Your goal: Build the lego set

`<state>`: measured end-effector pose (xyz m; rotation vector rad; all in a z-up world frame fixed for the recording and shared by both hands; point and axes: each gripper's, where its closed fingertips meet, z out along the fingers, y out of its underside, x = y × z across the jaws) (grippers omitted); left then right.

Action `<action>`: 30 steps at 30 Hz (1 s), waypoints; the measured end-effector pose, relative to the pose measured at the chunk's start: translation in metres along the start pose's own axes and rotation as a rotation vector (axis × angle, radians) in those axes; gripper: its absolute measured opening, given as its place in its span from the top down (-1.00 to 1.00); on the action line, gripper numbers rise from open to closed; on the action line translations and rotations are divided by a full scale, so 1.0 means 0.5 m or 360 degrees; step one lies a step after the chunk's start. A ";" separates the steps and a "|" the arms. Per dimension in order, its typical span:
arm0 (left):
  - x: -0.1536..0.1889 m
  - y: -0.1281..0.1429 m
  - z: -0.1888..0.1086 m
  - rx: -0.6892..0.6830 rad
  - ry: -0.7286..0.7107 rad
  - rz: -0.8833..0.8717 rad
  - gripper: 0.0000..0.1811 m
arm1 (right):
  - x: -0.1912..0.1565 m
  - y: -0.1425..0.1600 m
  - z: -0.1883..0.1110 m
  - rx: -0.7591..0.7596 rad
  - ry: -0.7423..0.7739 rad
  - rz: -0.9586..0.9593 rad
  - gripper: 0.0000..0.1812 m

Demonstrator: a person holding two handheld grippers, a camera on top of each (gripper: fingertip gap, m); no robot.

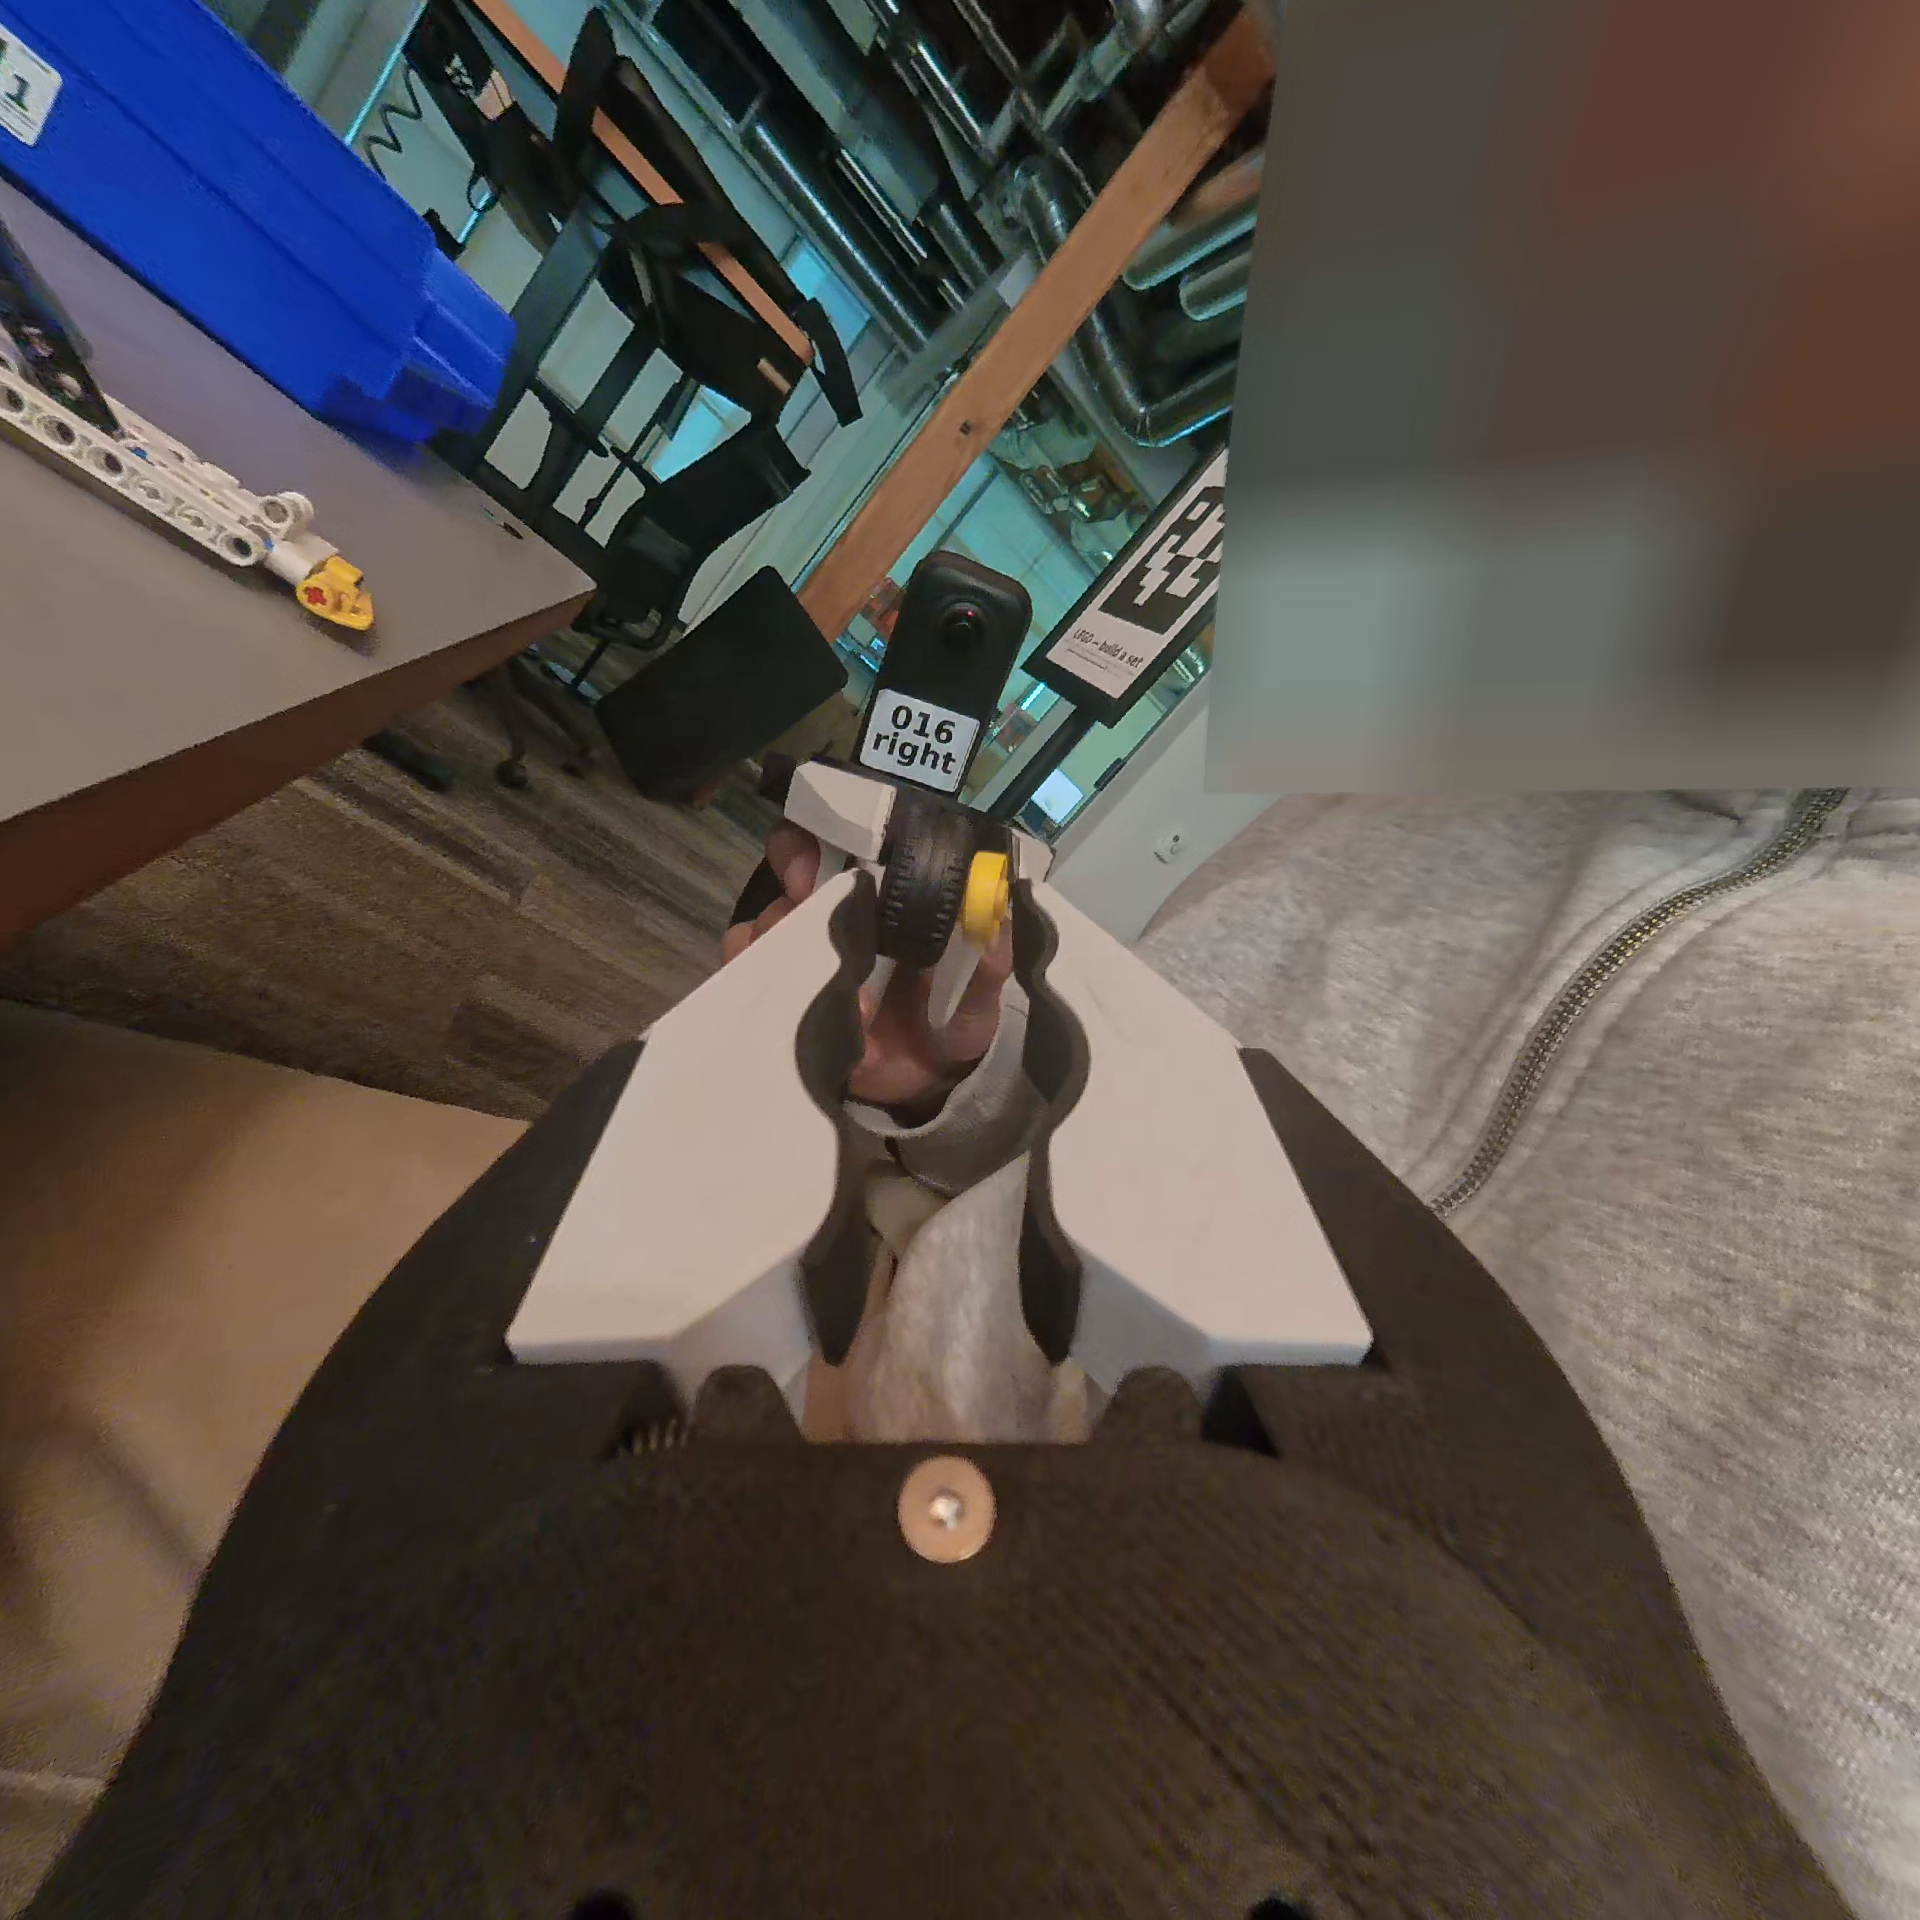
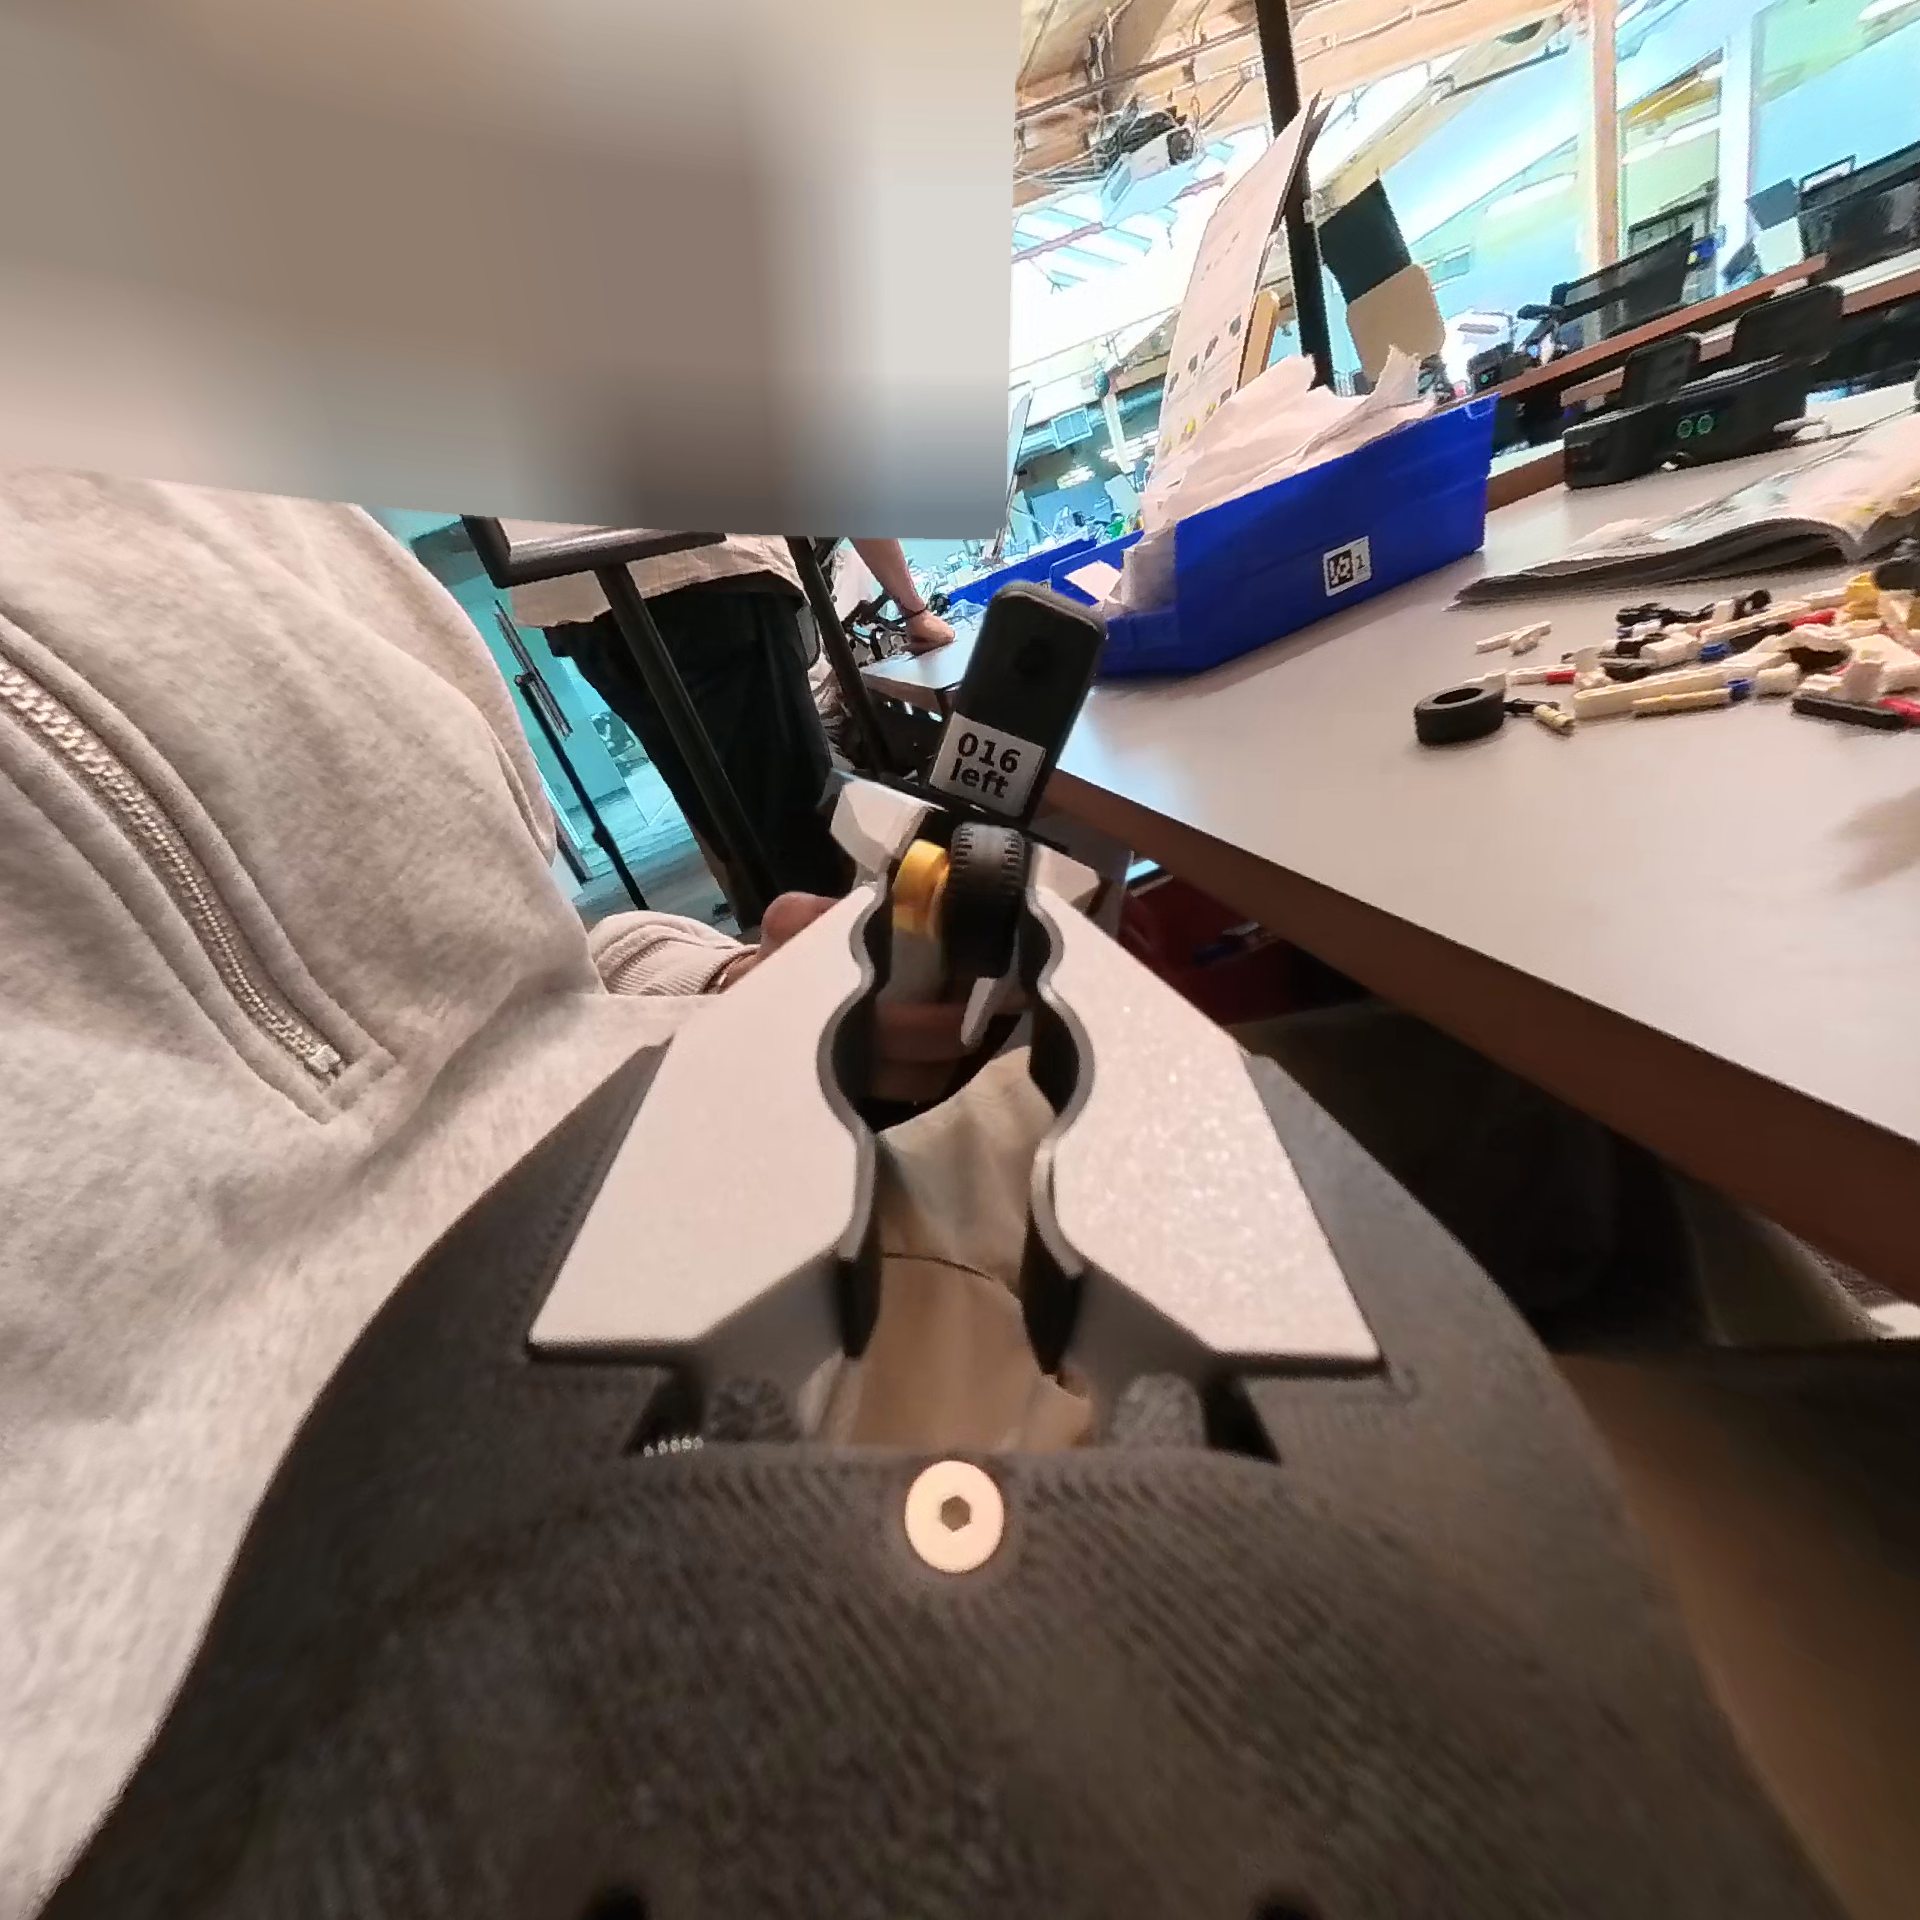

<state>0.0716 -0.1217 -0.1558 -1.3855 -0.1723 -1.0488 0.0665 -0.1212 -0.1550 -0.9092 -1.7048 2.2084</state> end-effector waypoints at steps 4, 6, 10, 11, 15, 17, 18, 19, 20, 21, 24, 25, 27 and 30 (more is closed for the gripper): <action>0.003 0.006 0.001 -0.0026 0.0034 -0.0024 0.77 | -0.002 -0.008 -0.003 0.0039 -0.0010 -0.0006 0.76; 0.003 0.007 0.002 -0.0023 0.0039 -0.0031 0.77 | -0.001 -0.009 -0.003 0.0048 -0.0010 -0.0005 0.76; 0.005 -0.001 0.002 0.0034 0.0052 -0.0037 0.78 | 0.006 -0.017 -0.004 0.0113 0.0010 0.0040 0.74; 0.005 -0.006 0.001 0.0060 0.0053 -0.0039 0.78 | 0.010 -0.019 -0.005 0.0131 0.0021 0.0063 0.70; -0.003 -0.019 -0.002 0.0125 -0.0003 -0.0013 0.77 | 0.015 -0.016 0.000 0.0163 -0.0008 0.0201 0.57; -0.005 -0.021 -0.002 0.0134 -0.0025 0.0005 0.78 | 0.012 -0.009 0.008 0.0153 -0.0021 0.0238 0.58; -0.005 -0.018 0.000 0.0124 -0.0025 0.0004 0.78 | 0.011 -0.008 0.011 0.0154 -0.0019 0.0239 0.62; -0.005 -0.015 0.002 0.0114 -0.0020 0.0004 0.78 | 0.010 -0.010 0.012 0.0163 -0.0010 0.0231 0.66; -0.002 -0.014 0.004 0.0108 -0.0009 0.0006 0.77 | 0.012 -0.011 0.011 0.0169 0.0009 0.0223 0.73; -0.002 -0.013 0.004 0.0110 -0.0010 0.0004 0.77 | 0.012 -0.012 0.010 0.0172 0.0020 0.0211 0.74; -0.002 -0.011 0.005 0.0096 0.0003 -0.0004 0.78 | 0.011 -0.012 0.008 0.0155 0.0023 0.0190 0.74; -0.002 -0.010 0.004 0.0093 0.0010 -0.0014 0.78 | 0.010 -0.011 0.008 0.0145 0.0027 0.0182 0.74; -0.004 -0.009 0.001 0.0072 0.0014 -0.0028 0.77 | 0.010 -0.004 0.009 0.0084 0.0033 0.0158 0.74; -0.002 -0.013 -0.003 0.0063 -0.0002 0.0013 0.63 | 0.007 0.022 0.011 -0.0107 0.0029 0.0107 0.74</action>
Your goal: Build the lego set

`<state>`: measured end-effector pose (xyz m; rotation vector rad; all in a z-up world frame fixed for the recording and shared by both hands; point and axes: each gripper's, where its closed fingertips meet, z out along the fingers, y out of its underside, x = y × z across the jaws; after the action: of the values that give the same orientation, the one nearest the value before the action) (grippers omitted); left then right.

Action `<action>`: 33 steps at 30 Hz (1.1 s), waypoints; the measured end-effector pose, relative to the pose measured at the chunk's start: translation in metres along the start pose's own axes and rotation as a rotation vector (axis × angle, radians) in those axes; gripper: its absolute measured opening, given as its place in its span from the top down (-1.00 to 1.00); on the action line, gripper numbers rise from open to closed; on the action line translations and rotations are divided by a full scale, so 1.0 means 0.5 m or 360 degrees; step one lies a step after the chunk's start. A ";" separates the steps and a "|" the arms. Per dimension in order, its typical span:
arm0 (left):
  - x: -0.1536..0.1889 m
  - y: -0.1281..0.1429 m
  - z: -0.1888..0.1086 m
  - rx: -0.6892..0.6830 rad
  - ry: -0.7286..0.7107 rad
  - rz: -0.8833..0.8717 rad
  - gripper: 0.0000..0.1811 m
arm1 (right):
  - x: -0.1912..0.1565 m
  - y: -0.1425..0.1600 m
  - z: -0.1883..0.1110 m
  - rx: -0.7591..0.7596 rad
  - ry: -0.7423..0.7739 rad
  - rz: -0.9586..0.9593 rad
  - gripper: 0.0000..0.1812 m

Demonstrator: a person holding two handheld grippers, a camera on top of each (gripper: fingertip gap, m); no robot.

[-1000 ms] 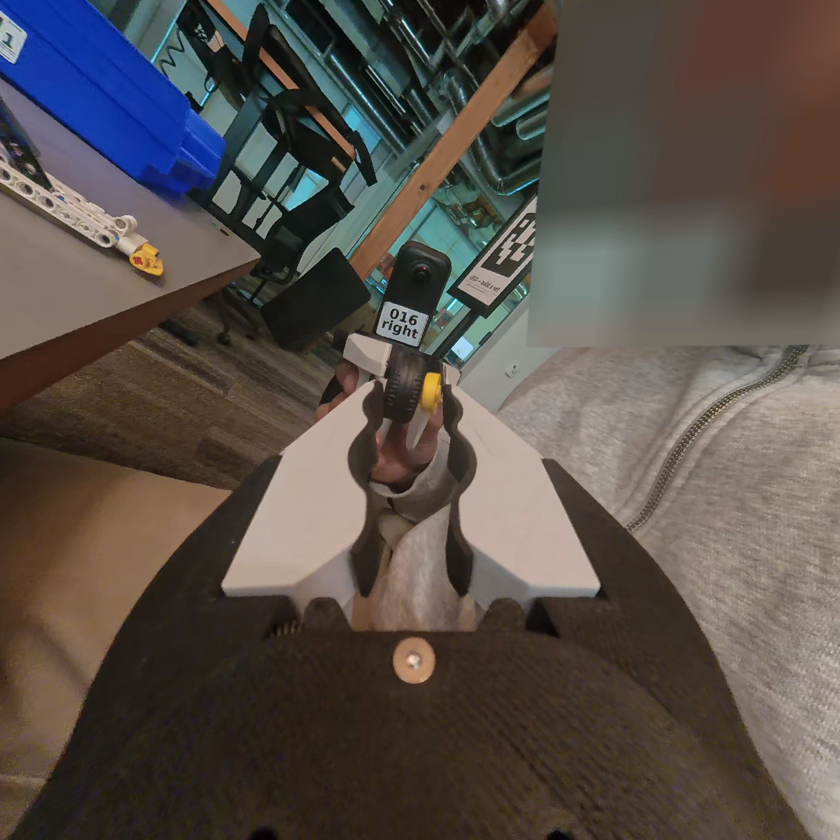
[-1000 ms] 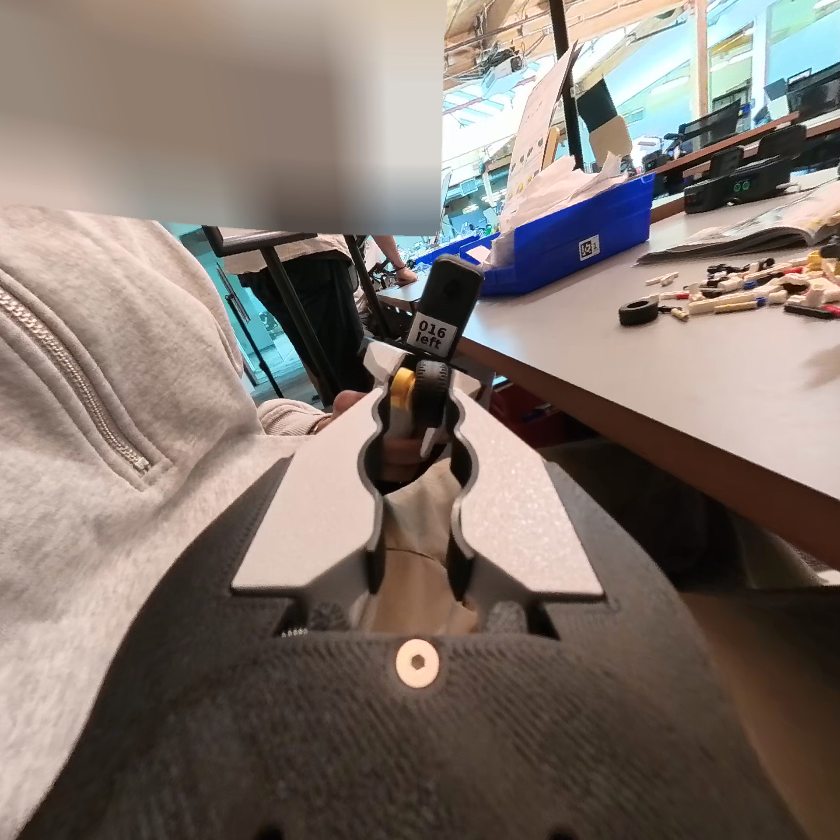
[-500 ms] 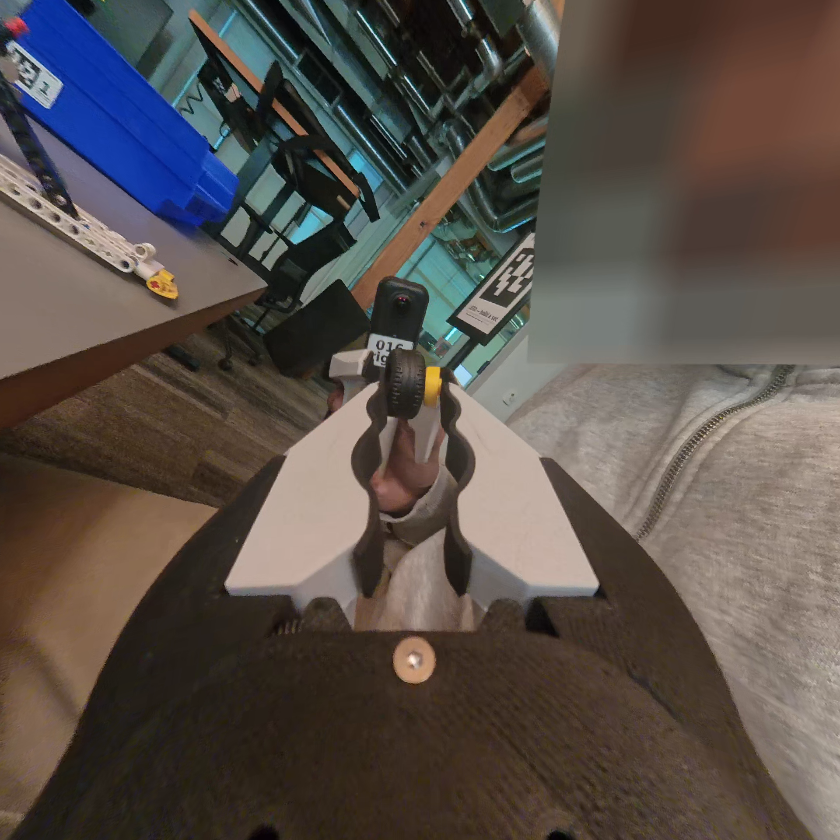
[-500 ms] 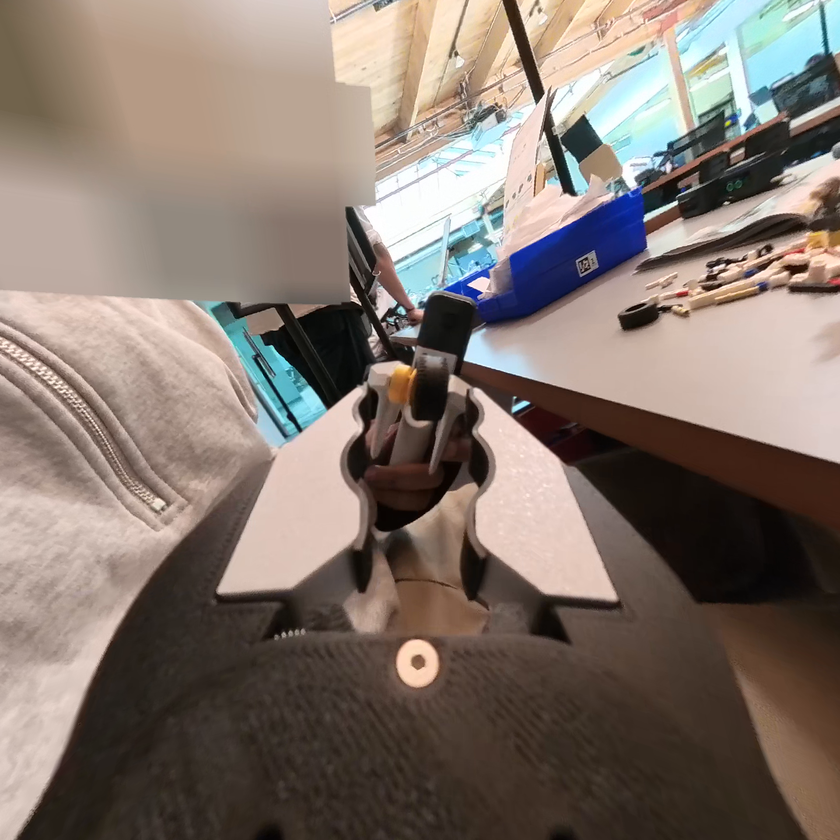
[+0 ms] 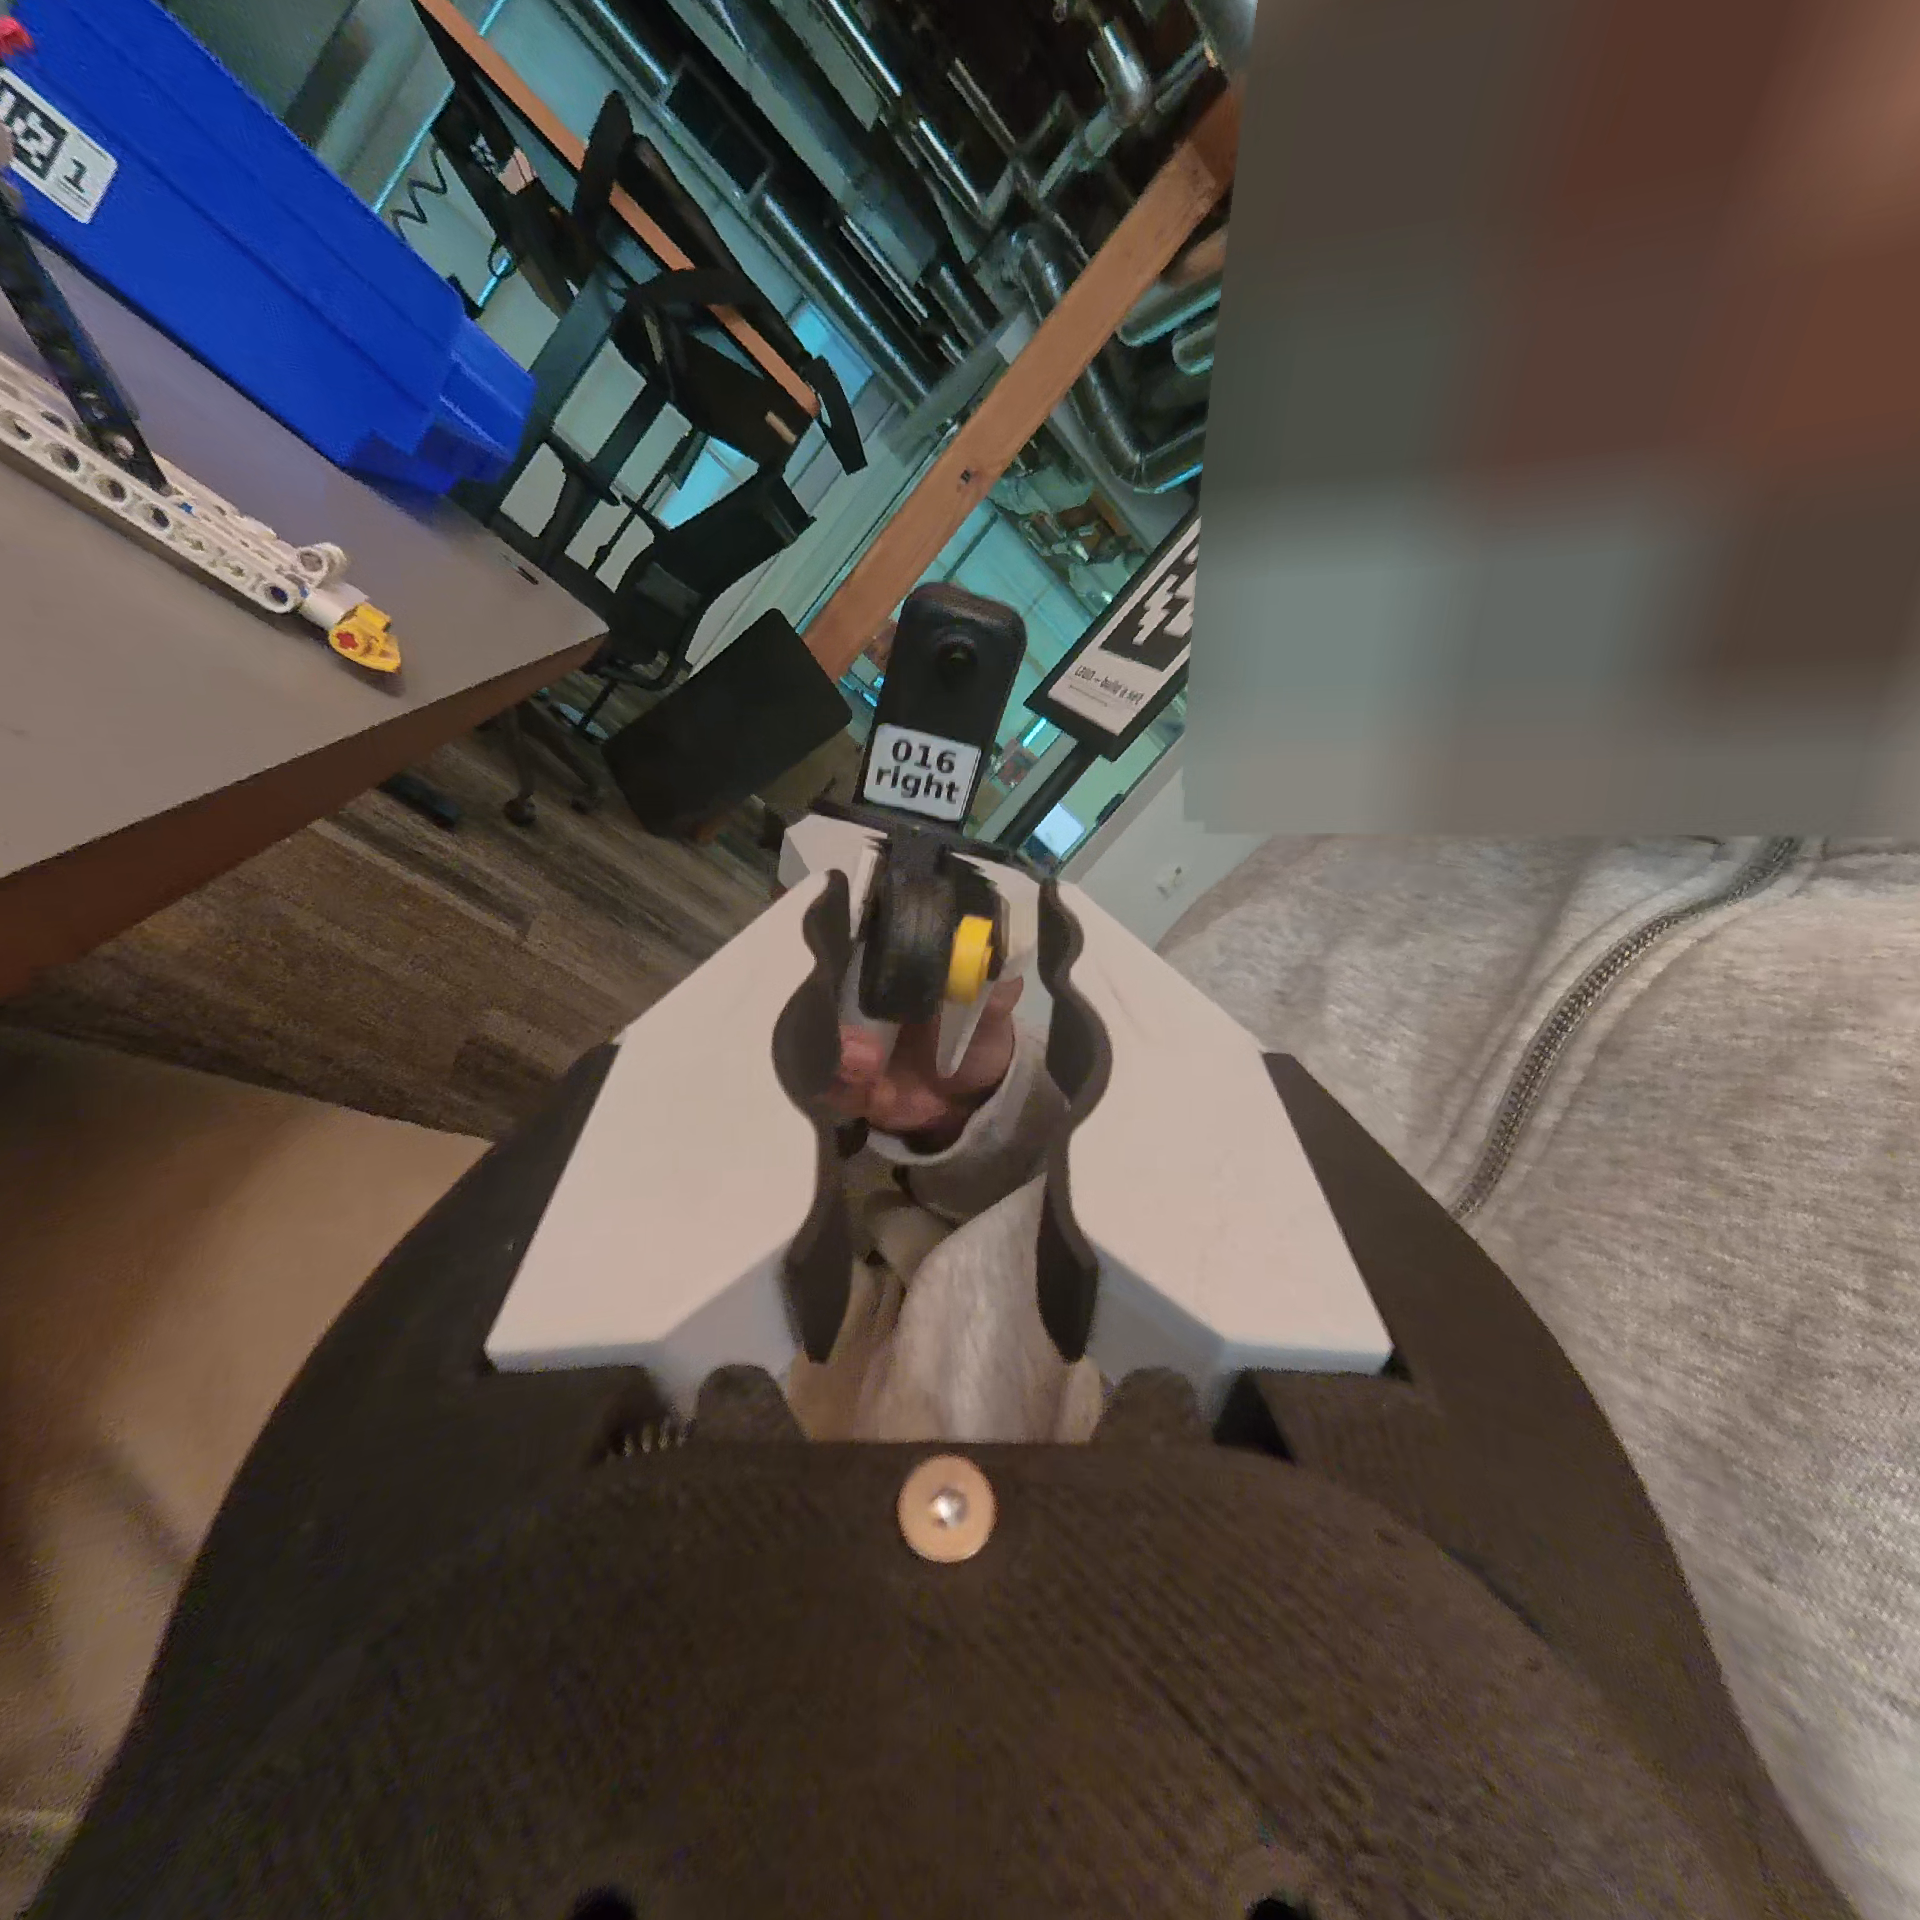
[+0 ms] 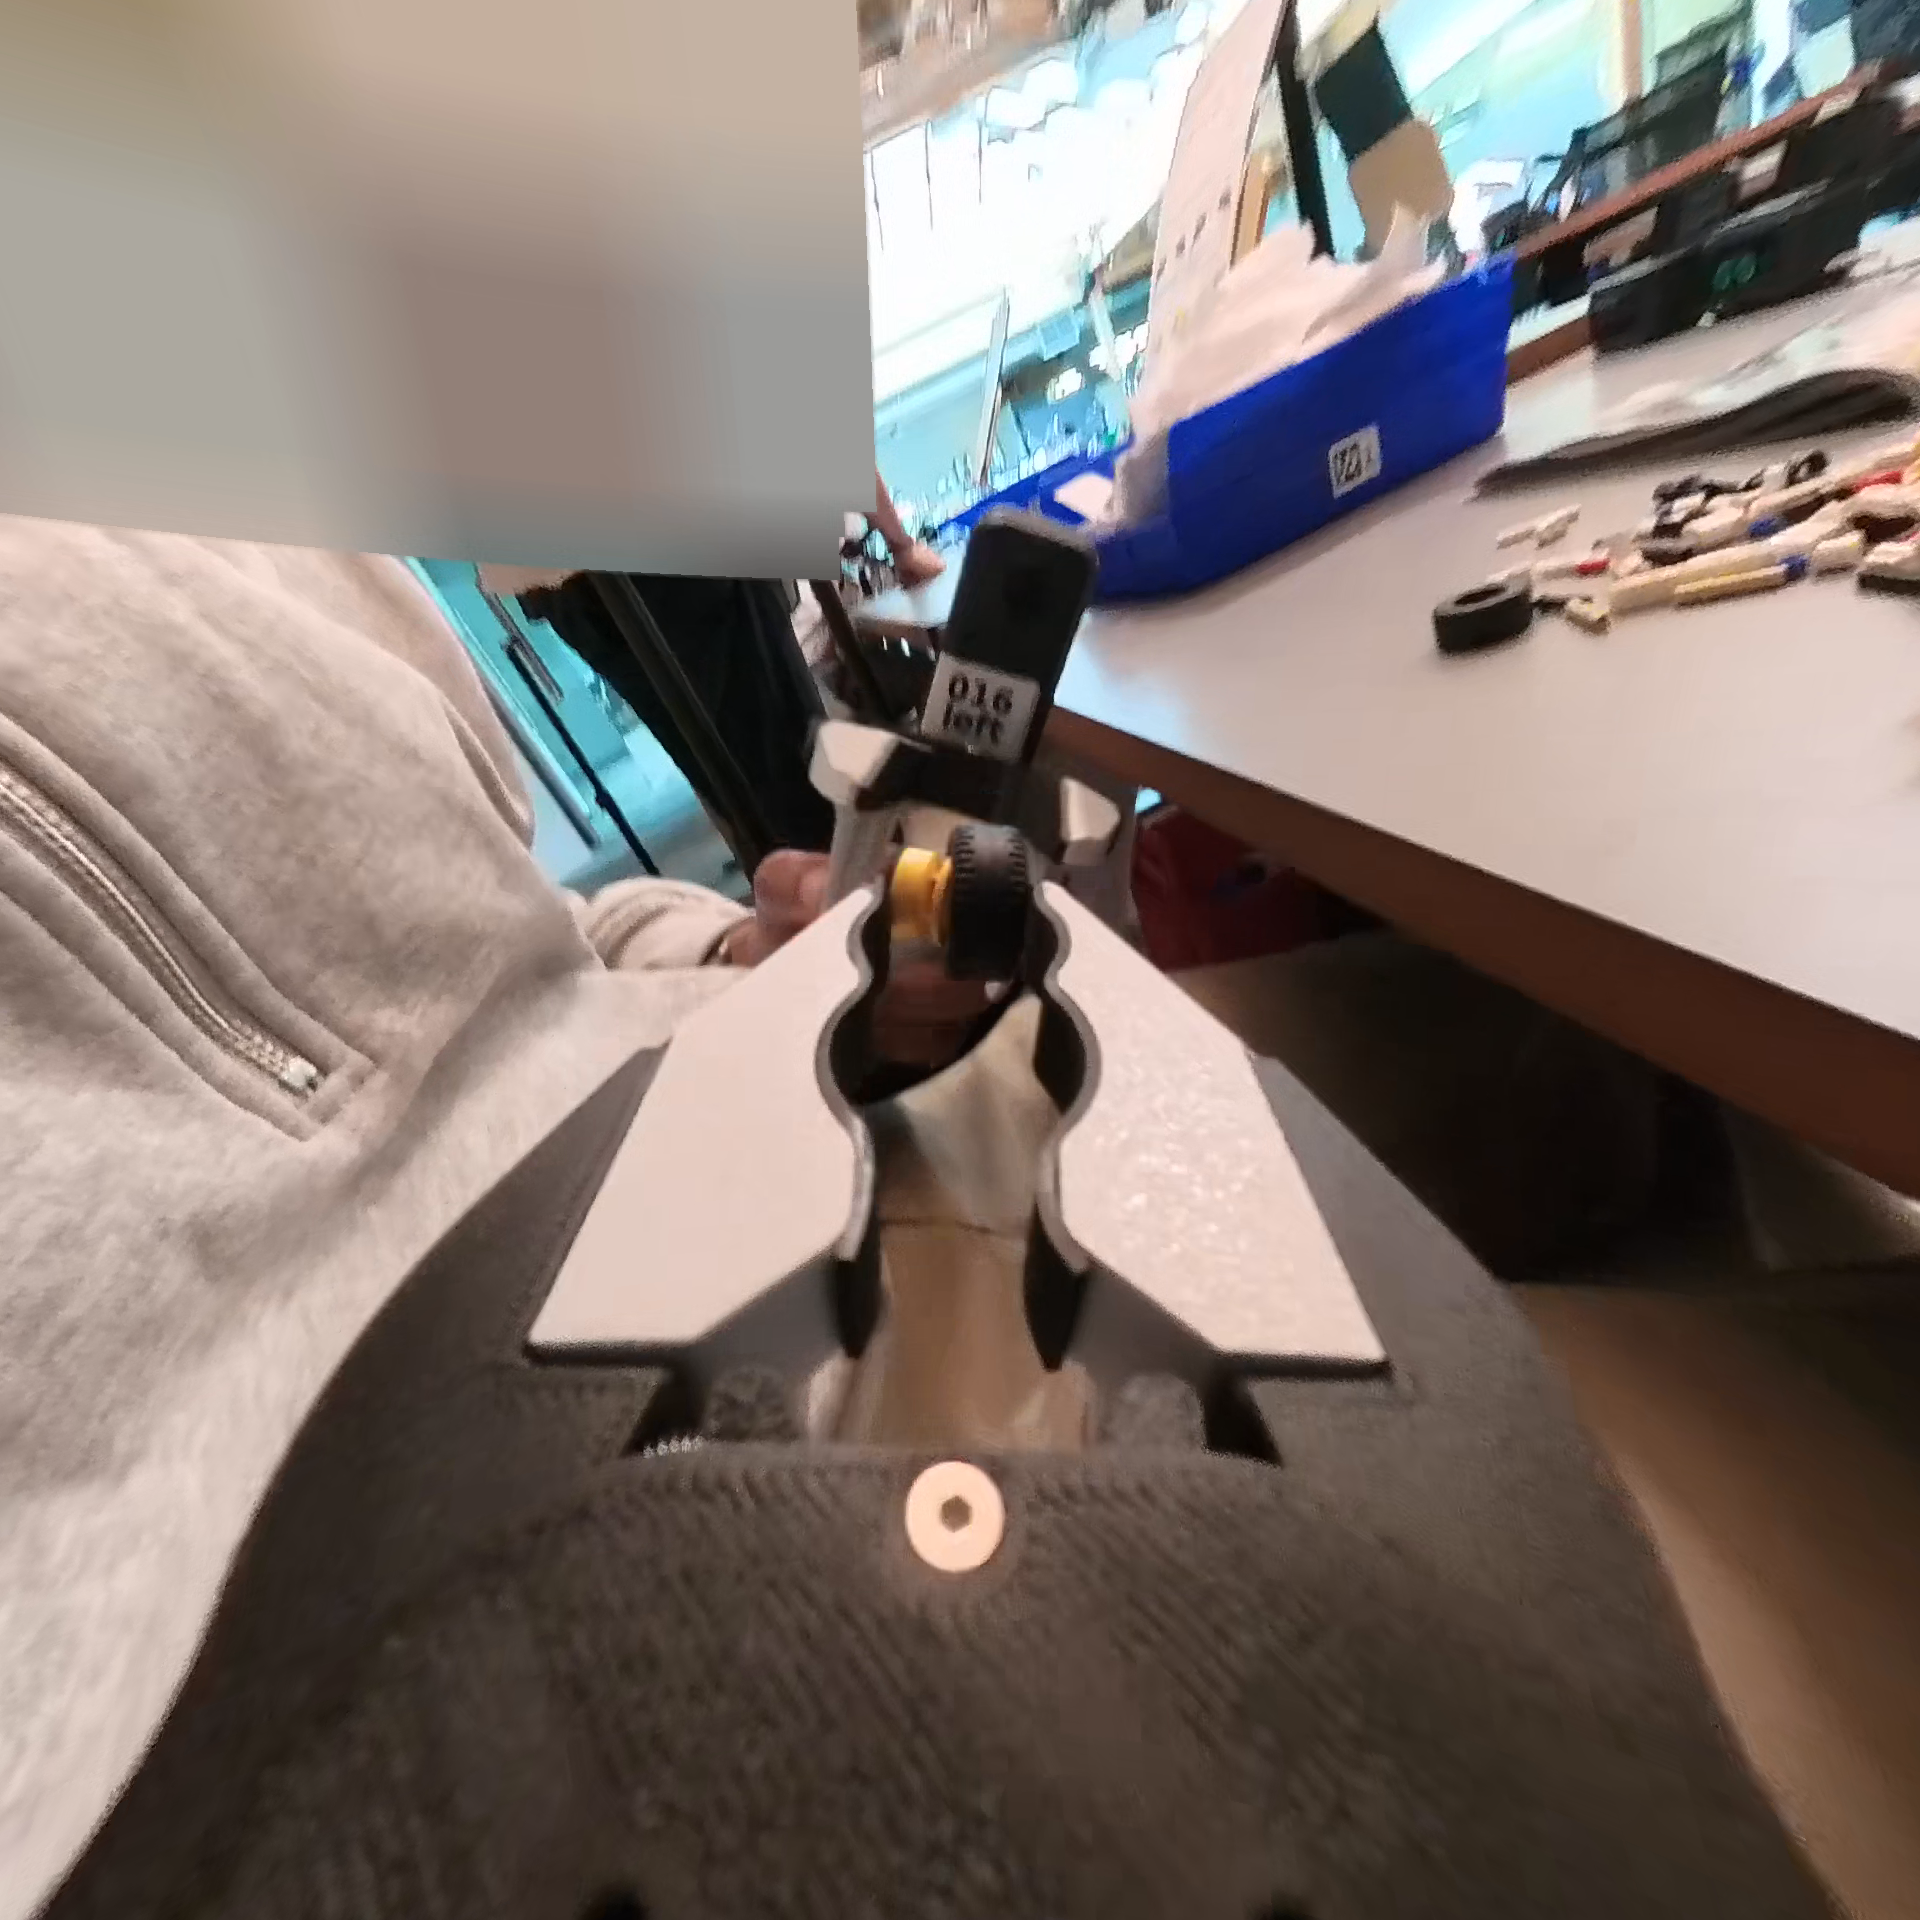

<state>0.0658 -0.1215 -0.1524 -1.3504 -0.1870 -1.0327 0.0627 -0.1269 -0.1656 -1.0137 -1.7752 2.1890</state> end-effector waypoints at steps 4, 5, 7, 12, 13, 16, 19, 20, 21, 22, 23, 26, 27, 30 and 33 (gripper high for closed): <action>-0.003 0.033 0.011 -0.0201 -0.0075 0.0139 0.62 | -0.008 0.021 0.007 -0.0155 0.0011 -0.0057 0.74; -0.004 0.035 0.010 -0.0223 -0.0095 0.0172 0.67 | -0.010 0.025 0.009 -0.0181 0.0013 -0.0061 0.74; -0.004 0.035 0.007 -0.0248 -0.0097 0.0197 0.70 | -0.012 0.028 0.010 -0.0218 0.0032 -0.0064 0.75; 0.000 0.039 -0.002 -0.0294 -0.0061 0.0204 0.71 | -0.011 0.035 0.016 -0.0287 0.0100 -0.0131 0.79; 0.002 0.040 -0.004 -0.0303 -0.0053 0.0204 0.70 | -0.011 0.036 0.017 -0.0290 0.0103 -0.0133 0.79; 0.003 0.041 -0.006 -0.0321 -0.0042 0.0198 0.69 | -0.012 0.038 0.018 -0.0290 0.0106 -0.0137 0.79; 0.004 0.042 -0.013 -0.0339 -0.0034 0.0191 0.69 | -0.012 0.039 0.019 -0.0295 0.0099 -0.0133 0.79; 0.003 0.041 -0.017 -0.0341 -0.0036 0.0186 0.69 | -0.012 0.037 0.018 -0.0286 0.0099 -0.0131 0.79; 0.001 0.038 -0.021 -0.0339 -0.0045 0.0182 0.72 | -0.011 0.034 0.016 -0.0269 0.0098 -0.0126 0.79; -0.001 0.035 -0.026 -0.0339 -0.0056 0.0182 0.73 | -0.010 0.031 0.015 -0.0255 0.0098 -0.0123 0.79; -0.005 0.036 -0.030 -0.0358 -0.0081 0.0193 0.75 | -0.009 0.029 0.013 -0.0245 0.0100 -0.0122 0.79; -0.007 0.041 -0.033 -0.0404 -0.0128 0.0250 0.75 | -0.008 0.030 0.013 -0.0240 0.0093 -0.0108 0.79; -0.006 0.039 -0.032 -0.0397 -0.0128 0.0251 0.76 | -0.009 0.028 0.013 -0.0229 0.0088 -0.0100 0.79; -0.005 0.038 -0.031 -0.0385 -0.0131 0.0281 0.76 | -0.009 0.025 0.012 -0.0210 0.0081 -0.0084 0.79; -0.004 0.038 -0.030 -0.0401 -0.0170 0.0326 0.76 | -0.011 0.023 0.012 -0.0197 0.0077 -0.0080 0.79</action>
<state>0.0713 -0.1355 -0.1714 -1.6183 0.0043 -0.8320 0.0667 -0.1376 -0.1735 -1.0263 -1.9134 2.0296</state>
